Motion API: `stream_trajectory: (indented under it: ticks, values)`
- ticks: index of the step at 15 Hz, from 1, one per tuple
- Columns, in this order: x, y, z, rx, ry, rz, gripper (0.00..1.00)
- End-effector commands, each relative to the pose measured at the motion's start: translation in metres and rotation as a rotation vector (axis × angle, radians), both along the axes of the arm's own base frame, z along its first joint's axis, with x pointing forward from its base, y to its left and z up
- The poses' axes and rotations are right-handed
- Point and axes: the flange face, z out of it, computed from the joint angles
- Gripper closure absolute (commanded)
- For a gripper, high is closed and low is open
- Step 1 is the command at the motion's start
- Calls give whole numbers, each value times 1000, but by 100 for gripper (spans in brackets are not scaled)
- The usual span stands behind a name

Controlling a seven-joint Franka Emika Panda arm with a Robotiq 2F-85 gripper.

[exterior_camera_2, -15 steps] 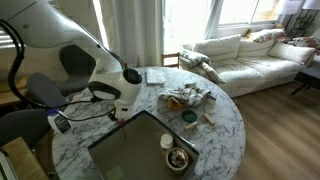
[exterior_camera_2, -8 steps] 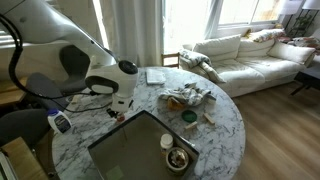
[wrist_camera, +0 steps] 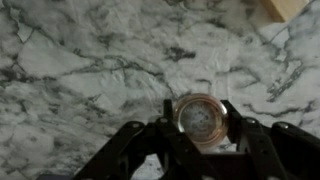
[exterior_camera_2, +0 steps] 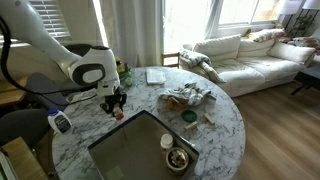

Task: Turn the container with an orange lid on the over

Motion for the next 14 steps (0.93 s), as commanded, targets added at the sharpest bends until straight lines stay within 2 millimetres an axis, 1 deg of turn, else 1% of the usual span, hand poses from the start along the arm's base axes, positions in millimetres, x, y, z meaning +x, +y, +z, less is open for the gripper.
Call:
stream_trajectory:
  ticks: [1,5,10,12,13,14]
  values:
    - [-3,21,-5,-181,13,23,76]
    - [-2,43,-7,-303,16,69,76]
    - [-4,61,-16,-304,55,136,76]
    - [-4,65,-21,-292,64,147,26]
    - [-4,66,-24,-287,69,151,25]
    - [-4,67,-26,-281,71,154,19]
